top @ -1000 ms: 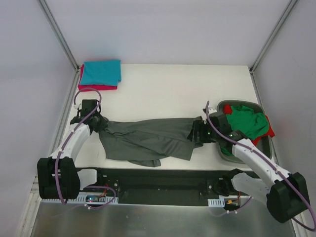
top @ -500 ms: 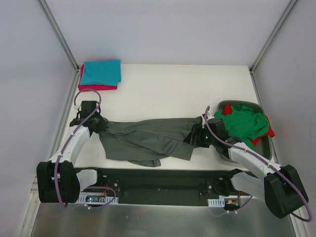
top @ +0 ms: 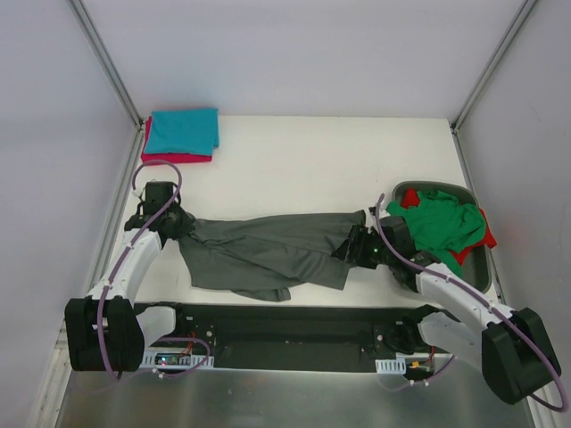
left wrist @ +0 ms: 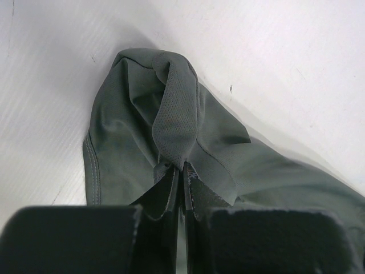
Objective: Fold and stack the t-shirts
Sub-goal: Flatten out the tshirt
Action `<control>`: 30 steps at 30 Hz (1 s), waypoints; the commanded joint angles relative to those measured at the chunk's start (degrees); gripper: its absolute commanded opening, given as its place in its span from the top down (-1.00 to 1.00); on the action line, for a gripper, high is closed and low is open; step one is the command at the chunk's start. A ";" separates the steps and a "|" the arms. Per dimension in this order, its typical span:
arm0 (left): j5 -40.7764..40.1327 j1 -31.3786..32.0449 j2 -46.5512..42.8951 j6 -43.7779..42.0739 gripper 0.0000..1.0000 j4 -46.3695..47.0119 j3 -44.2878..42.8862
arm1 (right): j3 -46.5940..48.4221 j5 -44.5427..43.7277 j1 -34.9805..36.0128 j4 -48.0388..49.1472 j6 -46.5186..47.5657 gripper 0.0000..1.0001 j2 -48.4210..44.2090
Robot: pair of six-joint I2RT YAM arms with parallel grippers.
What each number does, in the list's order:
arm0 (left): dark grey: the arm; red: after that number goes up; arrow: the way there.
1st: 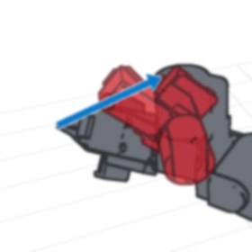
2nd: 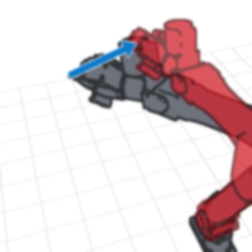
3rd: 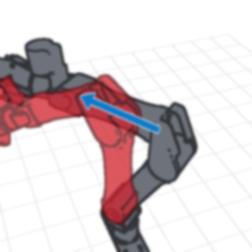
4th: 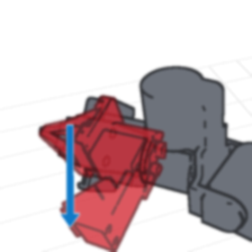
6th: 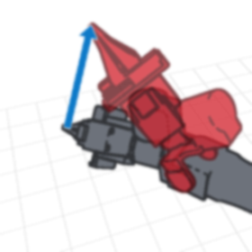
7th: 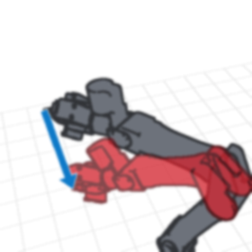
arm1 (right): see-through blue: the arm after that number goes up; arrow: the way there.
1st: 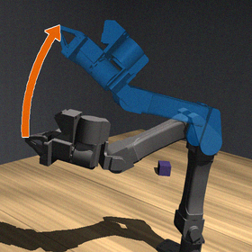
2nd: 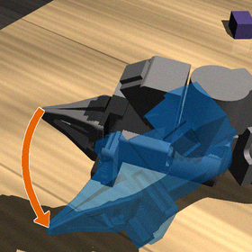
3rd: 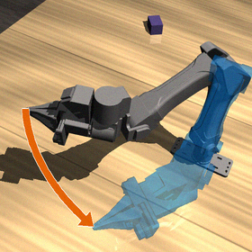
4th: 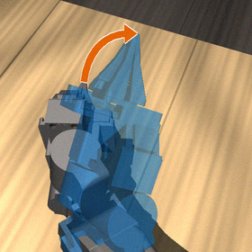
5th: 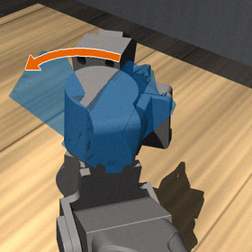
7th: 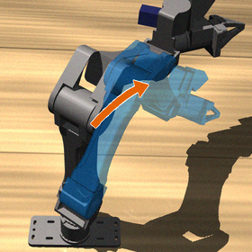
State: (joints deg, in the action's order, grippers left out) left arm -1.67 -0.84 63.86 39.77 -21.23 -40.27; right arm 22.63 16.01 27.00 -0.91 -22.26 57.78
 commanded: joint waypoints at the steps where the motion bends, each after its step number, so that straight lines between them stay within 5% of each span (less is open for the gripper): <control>1: 0.00 -0.30 -1.45 -0.92 1.00 0.58 -0.33 | -1.01 1.39 0.24 -0.76 -1.47 -0.31 -3.28; 8: 0.27 -0.30 -1.72 -1.01 1.00 0.58 -0.69 | -1.10 5.08 0.24 -0.68 -2.26 -0.27 -4.16; 15: 0.79 -0.39 -1.98 -1.10 1.00 0.58 -0.69 | -1.54 -0.01 0.24 -0.50 -1.91 0.14 -3.29; 20: 0.88 -0.30 -2.77 -1.27 1.00 0.41 -0.60 | -0.05 -4.23 0.33 -0.24 -1.47 0.77 -1.00; 23: 0.97 -0.30 -4.35 -1.45 1.00 -0.56 -1.30 | 1.79 -3.71 0.24 -2.07 0.02 0.99 -3.36; 30: 3.61 -0.30 -19.44 -0.66 1.00 -1.79 -5.68 | 15.66 -6.25 0.15 -17.53 7.05 0.99 -14.52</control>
State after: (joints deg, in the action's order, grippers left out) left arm 0.12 -0.84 54.06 39.53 -22.57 -40.84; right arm 28.80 12.25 27.09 -10.98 -20.23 49.91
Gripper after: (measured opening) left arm 0.008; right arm 0.019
